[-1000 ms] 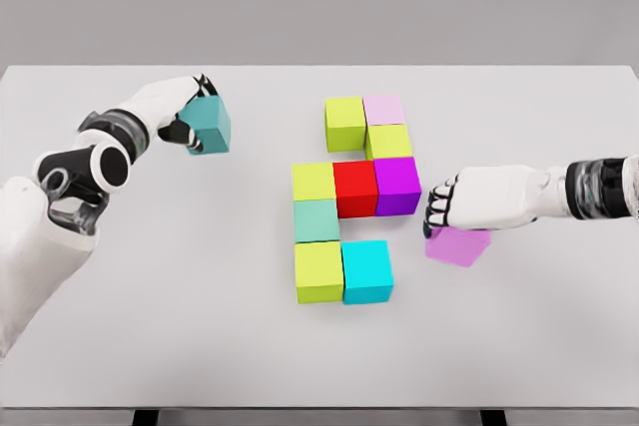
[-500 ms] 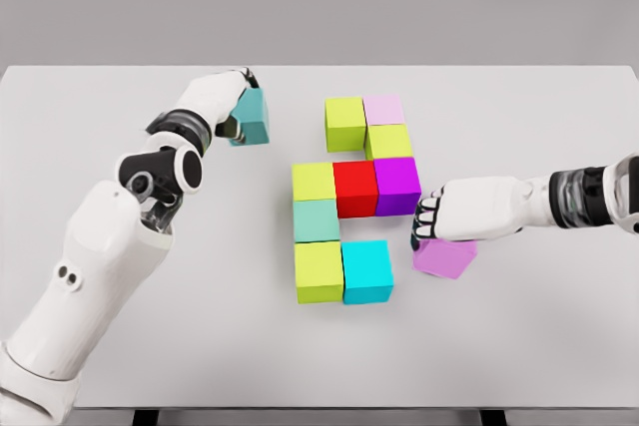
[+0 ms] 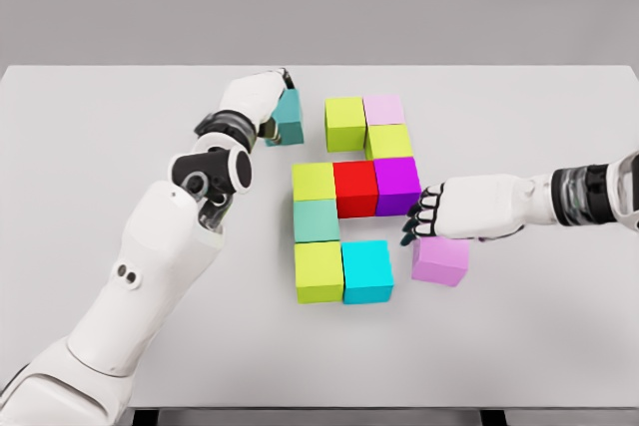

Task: Assemble the squares on the desktop into the number 2

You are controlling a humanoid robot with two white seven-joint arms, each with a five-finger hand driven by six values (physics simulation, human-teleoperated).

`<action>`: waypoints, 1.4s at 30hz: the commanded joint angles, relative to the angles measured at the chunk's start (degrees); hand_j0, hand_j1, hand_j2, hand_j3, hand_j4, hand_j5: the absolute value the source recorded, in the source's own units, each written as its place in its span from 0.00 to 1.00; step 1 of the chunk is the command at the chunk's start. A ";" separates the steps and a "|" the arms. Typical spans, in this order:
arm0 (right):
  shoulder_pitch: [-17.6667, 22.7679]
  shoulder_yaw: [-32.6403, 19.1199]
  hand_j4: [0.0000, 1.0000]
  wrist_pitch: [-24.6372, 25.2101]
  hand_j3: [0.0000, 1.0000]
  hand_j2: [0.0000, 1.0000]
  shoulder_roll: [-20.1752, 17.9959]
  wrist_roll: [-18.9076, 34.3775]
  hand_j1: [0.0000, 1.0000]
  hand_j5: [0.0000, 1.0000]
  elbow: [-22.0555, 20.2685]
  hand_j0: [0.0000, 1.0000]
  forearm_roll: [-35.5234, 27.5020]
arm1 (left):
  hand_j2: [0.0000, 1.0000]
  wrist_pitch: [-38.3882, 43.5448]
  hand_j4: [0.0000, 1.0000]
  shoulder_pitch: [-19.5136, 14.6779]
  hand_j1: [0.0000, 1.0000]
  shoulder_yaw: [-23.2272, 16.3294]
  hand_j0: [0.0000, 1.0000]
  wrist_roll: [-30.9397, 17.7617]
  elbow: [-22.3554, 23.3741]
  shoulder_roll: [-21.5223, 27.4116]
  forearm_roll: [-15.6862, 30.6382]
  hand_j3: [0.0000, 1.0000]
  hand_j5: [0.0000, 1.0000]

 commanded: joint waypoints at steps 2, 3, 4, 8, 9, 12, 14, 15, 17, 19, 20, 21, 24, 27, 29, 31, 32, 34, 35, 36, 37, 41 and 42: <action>-0.26 -0.53 1.00 0.12 1.00 1.00 -0.61 -0.02 1.00 1.00 0.00 1.00 -2.92 | 0.40 -0.19 0.40 0.09 0.40 -0.06 0.40 0.10 0.31 -0.72 -1.00 0.40 0.40; -0.79 -1.84 1.00 0.12 1.00 1.00 -2.27 -0.02 1.00 1.00 0.00 1.00 -5.37 | 0.40 -0.19 0.40 0.09 0.40 -0.06 0.40 0.10 0.31 -1.16 -1.17 0.40 0.40; -0.79 -3.34 1.00 0.12 1.00 1.00 -3.42 -0.02 1.00 1.00 0.00 1.00 -7.14 | 0.41 -0.19 0.41 0.09 0.41 -0.06 0.41 0.10 0.40 -1.25 -1.44 0.41 0.41; 0.00 -10.37 1.00 0.12 1.00 1.00 -12.91 -0.02 1.00 1.00 0.27 1.00 -8.81 | 0.41 -0.19 0.41 0.00 0.41 0.29 0.41 0.10 2.78 -2.48 -2.49 0.41 0.41; 0.09 -10.72 1.00 0.12 1.00 1.00 -13.61 -0.02 1.00 1.00 0.36 1.00 -8.73 | 0.41 -0.19 0.41 0.00 0.41 0.29 0.41 0.10 2.78 -2.48 -2.49 0.41 0.41; 0.88 -8.18 1.00 0.12 1.00 1.00 -14.67 -0.02 1.00 1.00 1.50 1.00 -7.85 | 0.41 -0.19 0.41 -0.09 0.41 0.47 0.41 0.10 3.65 -2.83 -2.49 0.41 0.41; 0.88 -5.10 1.00 0.12 1.00 1.00 -14.32 -0.02 1.00 1.00 1.50 1.00 -7.76 | 0.41 -0.19 0.41 -0.18 0.41 0.47 0.41 0.10 3.74 -2.83 -2.49 0.41 0.41; 0.88 -3.26 1.00 0.12 1.00 1.00 -14.23 -0.02 1.00 1.00 1.58 1.00 -7.67 | 0.41 -0.19 0.41 -0.35 0.41 0.47 0.41 0.10 3.83 -2.83 -2.49 0.41 0.41; 0.88 -0.89 1.00 0.12 1.00 1.00 -14.58 -0.02 1.00 1.00 1.50 1.00 -7.32 | 0.41 -0.19 0.41 -0.61 0.41 0.56 0.41 0.10 4.71 -2.83 -2.49 0.41 0.41; 0.97 1.05 1.00 0.12 1.00 1.00 -14.76 -0.02 1.00 1.00 1.24 1.00 -7.15 | 0.41 -0.19 0.41 -1.14 0.41 0.56 0.41 0.10 5.32 -2.83 -2.40 0.41 0.41; 0.97 1.32 1.00 0.12 1.00 1.00 -14.85 -0.02 1.00 1.00 1.06 1.00 -7.14 | 0.41 -0.19 0.41 -1.14 0.41 0.56 0.41 0.10 5.32 -2.83 -2.40 0.41 0.41; 0.97 1.40 1.00 0.12 1.00 1.00 -14.85 -0.02 1.00 1.00 0.97 1.00 -7.14 | 0.41 -0.19 0.41 -1.23 0.41 0.56 0.41 0.10 5.41 -2.83 -2.40 0.41 0.41; 0.88 0.96 1.00 0.12 1.00 1.00 -14.50 -0.02 1.00 1.00 1.58 1.00 -7.14 | 0.41 -0.19 0.41 -2.11 0.41 0.56 0.41 0.10 6.90 -2.83 -2.23 0.41 0.41; 0.18 0.70 1.00 0.12 1.00 1.00 -12.48 -0.02 1.00 1.00 7.21 1.00 -7.06 | 0.41 -0.19 0.41 -2.46 0.41 0.56 0.41 0.10 7.61 -2.83 -2.23 0.41 0.41; 0.18 1.23 1.00 0.12 1.00 1.00 -12.21 -0.02 1.00 1.00 7.39 1.00 -6.62 | 0.41 -0.19 0.41 -2.55 0.41 0.56 0.41 0.10 7.70 -2.83 -2.23 0.41 0.41; 0.26 1.58 1.00 0.12 1.00 1.00 -12.21 -0.02 1.00 1.00 7.39 1.00 -5.56 | 0.41 -0.19 0.41 -2.55 0.41 0.56 0.41 0.10 7.70 -2.83 -2.23 0.41 0.41; 0.09 1.93 1.00 0.12 1.00 1.00 -12.21 -0.02 1.00 1.00 7.47 1.00 -5.47 | 0.41 -0.19 0.41 -2.55 0.41 0.56 0.41 0.10 7.79 -2.83 -2.23 0.41 0.41; -0.09 1.93 1.00 0.12 1.00 1.00 -10.98 -0.02 1.00 1.00 8.09 1.00 -4.86 | 0.41 -0.19 0.41 -2.55 0.41 0.47 0.41 0.10 7.79 -2.83 -2.23 0.41 0.41; -0.09 1.93 1.00 0.12 1.00 1.00 -10.20 -0.02 1.00 1.00 8.88 1.00 -4.16 | 0.41 -0.19 0.41 -2.55 0.41 0.47 0.41 0.10 7.79 -2.83 -2.32 0.41 0.41; -0.17 2.02 1.00 0.12 1.00 1.00 -9.49 -0.02 1.00 1.00 10.20 1.00 -3.89 | 0.42 -0.19 0.42 -2.55 0.42 0.47 0.42 0.10 8.40 -2.83 -2.23 0.42 0.42; -0.18 2.19 1.00 0.12 1.00 1.00 -8.96 -0.02 1.00 1.00 10.81 1.00 -3.80 | 0.42 -0.19 0.42 -2.64 0.42 0.47 0.42 0.10 8.93 -2.83 -2.23 0.42 0.42; -0.53 2.81 1.00 0.12 1.00 1.00 -7.38 -0.02 1.00 1.00 11.25 1.00 -2.57 | 0.42 -0.19 0.42 -2.64 0.42 0.29 0.42 0.10 9.02 -2.83 -2.40 0.42 0.42; -0.61 2.90 1.00 0.12 1.00 1.00 -7.03 -0.02 1.00 1.00 10.82 1.00 -2.57 | 0.42 -0.19 0.42 -2.55 0.42 0.21 0.42 0.10 9.02 -2.83 -2.40 0.42 0.42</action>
